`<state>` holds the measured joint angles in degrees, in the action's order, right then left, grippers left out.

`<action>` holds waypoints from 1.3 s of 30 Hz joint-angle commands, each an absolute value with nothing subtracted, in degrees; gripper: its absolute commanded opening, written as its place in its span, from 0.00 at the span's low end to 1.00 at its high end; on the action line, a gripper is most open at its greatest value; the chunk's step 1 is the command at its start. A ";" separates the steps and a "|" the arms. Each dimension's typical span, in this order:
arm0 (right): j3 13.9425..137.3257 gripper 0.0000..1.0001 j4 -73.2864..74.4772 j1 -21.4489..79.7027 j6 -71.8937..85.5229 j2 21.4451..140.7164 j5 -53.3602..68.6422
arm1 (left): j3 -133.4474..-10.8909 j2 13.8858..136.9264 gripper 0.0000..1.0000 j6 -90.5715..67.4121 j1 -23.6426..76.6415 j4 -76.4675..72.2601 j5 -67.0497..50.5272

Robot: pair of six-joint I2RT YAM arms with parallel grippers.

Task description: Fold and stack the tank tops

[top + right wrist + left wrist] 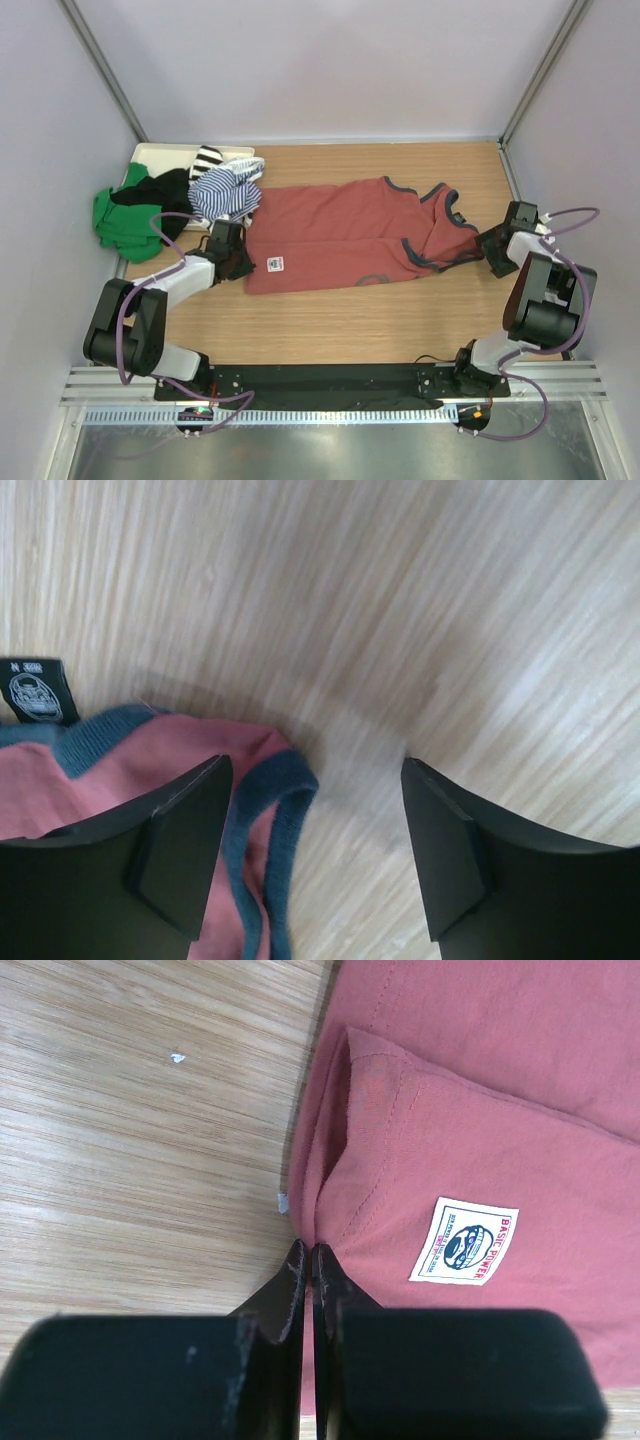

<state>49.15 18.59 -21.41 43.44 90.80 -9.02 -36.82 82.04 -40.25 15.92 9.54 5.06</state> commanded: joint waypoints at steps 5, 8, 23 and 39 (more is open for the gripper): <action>46.23 0.57 14.41 -21.62 43.33 87.17 -6.33 | -35.86 81.48 0.00 -40.34 15.38 8.96 5.36; 46.58 0.49 14.50 -21.71 43.85 89.20 -5.28 | -35.86 81.21 0.00 -40.25 15.29 8.96 5.45; 50.80 0.01 26.00 -21.80 49.13 83.68 -25.04 | -35.60 80.77 0.00 -40.34 15.21 9.05 6.24; 67.14 0.02 38.06 -23.64 51.50 101.07 -29.36 | -35.77 81.12 0.00 -40.25 15.12 8.96 6.59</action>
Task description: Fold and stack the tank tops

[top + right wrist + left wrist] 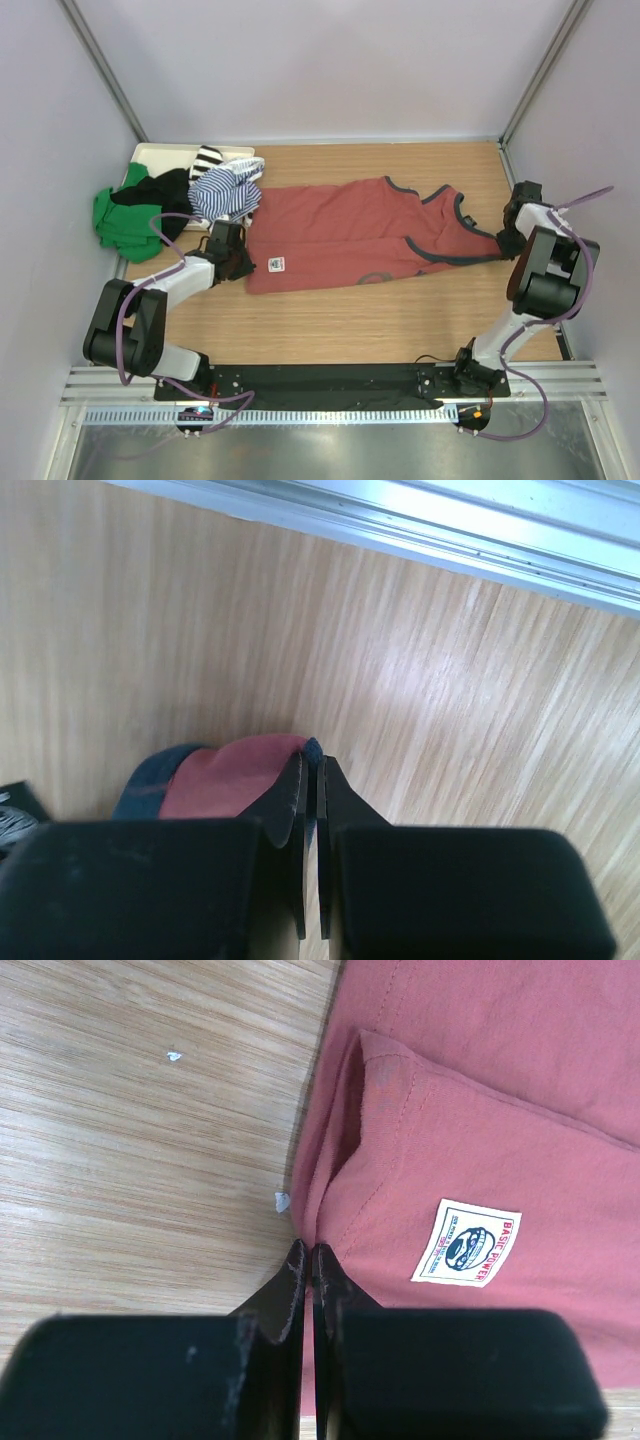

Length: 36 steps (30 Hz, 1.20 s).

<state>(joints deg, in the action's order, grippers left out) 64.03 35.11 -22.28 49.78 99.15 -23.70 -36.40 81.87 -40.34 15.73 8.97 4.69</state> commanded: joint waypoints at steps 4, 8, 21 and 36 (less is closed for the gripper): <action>68.90 0.02 40.25 -25.66 52.91 104.15 -29.62 | -35.60 80.77 0.00 -40.17 15.21 8.88 6.94; 70.22 0.03 40.87 -25.66 53.43 104.94 -30.06 | -35.60 80.42 0.00 -39.99 15.12 8.70 6.77; 78.13 0.01 51.57 -25.66 54.49 103.44 -31.99 | -34.01 75.32 0.00 -39.64 15.12 7.29 8.26; 75.85 0.05 50.19 -27.51 56.95 106.70 -32.60 | -34.19 76.73 0.00 -39.11 15.21 7.29 7.73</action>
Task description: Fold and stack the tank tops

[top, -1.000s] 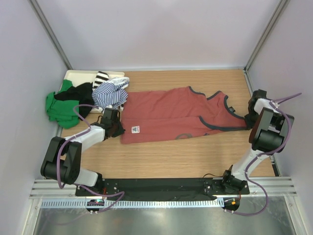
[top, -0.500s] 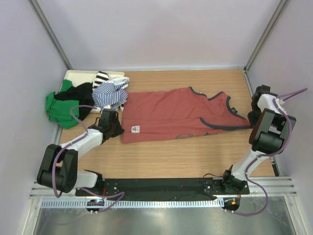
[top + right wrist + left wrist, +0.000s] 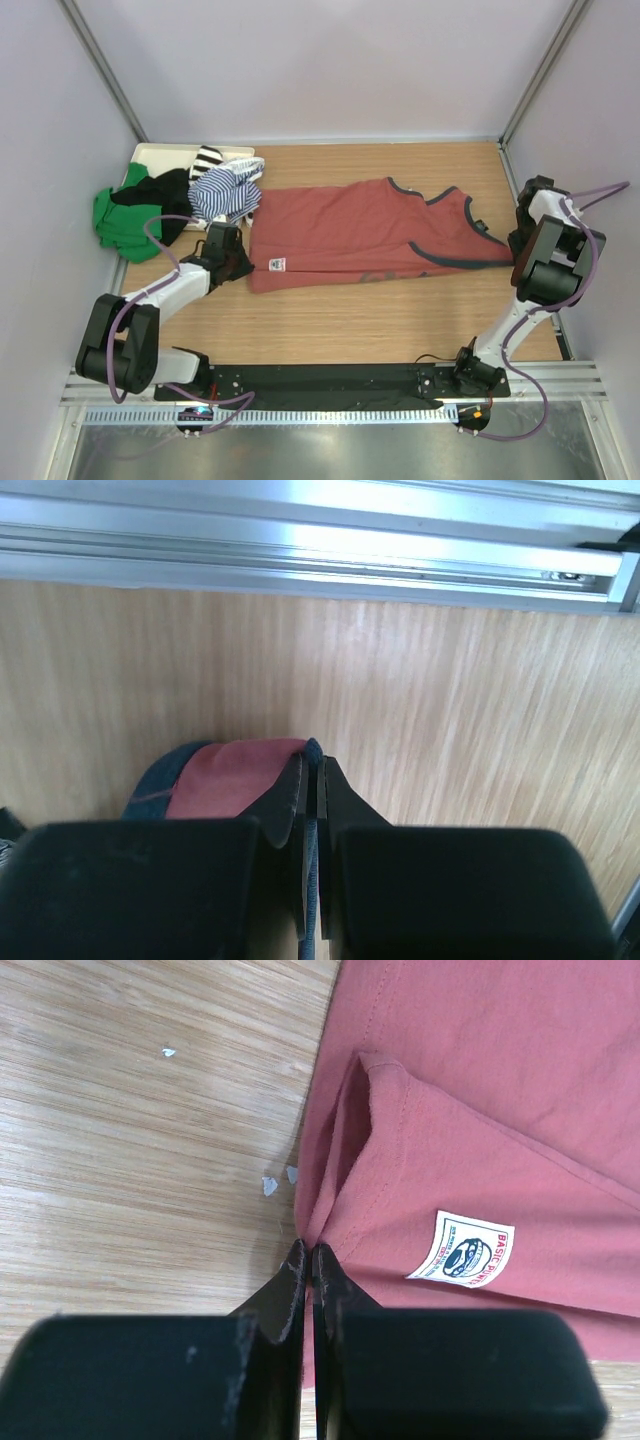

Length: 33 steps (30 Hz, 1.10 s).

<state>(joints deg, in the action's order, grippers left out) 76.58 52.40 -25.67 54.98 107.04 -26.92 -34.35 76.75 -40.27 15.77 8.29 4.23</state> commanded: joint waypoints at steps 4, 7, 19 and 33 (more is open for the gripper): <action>76.38 0.12 50.62 -28.30 57.04 105.65 -35.06 | -34.28 76.64 0.00 -39.11 15.21 7.65 8.09; 75.06 0.44 48.79 -28.30 55.90 103.02 -35.68 | -34.36 77.25 0.00 -38.94 15.29 7.21 7.04; 61.64 0.50 28.06 -27.95 41.69 88.78 -17.61 | -35.25 78.14 0.31 -38.50 16.26 8.43 6.68; 80.84 0.59 20.12 -2.13 24.97 99.66 3.69 | -42.26 70.49 0.76 -41.40 15.91 16.17 13.97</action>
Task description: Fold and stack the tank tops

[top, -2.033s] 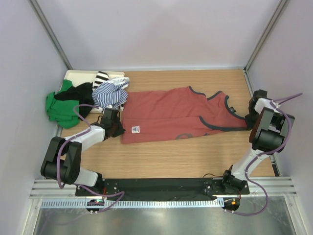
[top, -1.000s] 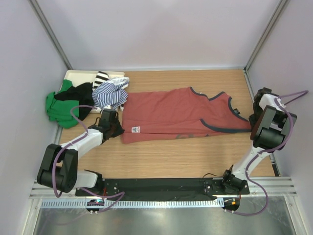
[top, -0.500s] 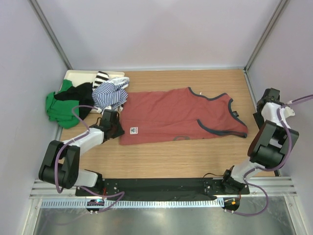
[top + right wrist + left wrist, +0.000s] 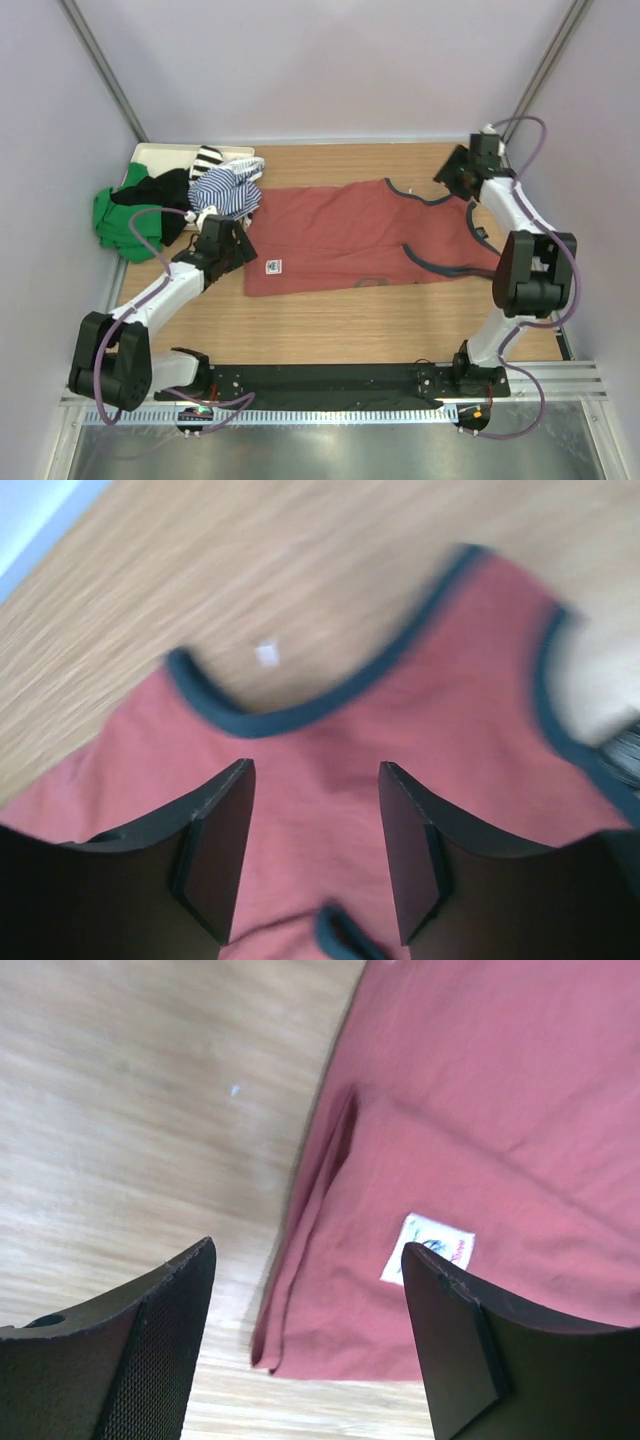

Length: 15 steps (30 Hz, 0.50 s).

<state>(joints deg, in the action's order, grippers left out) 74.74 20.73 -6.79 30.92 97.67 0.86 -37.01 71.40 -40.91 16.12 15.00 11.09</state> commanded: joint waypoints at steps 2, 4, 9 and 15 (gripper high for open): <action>86.99 0.62 21.96 -0.10 24.09 104.57 1.59 | -45.68 72.24 0.77 -41.57 15.91 15.65 13.28; 94.19 0.64 23.72 2.72 22.59 110.44 0.27 | -48.85 74.17 0.78 -41.40 15.82 15.12 12.22; 108.52 0.64 30.05 5.36 20.48 122.59 1.93 | -60.89 82.52 0.81 -39.91 15.91 16.08 11.69; 122.59 0.59 35.42 6.94 19.95 135.15 4.74 | -68.98 89.19 0.92 -37.71 15.65 15.73 11.34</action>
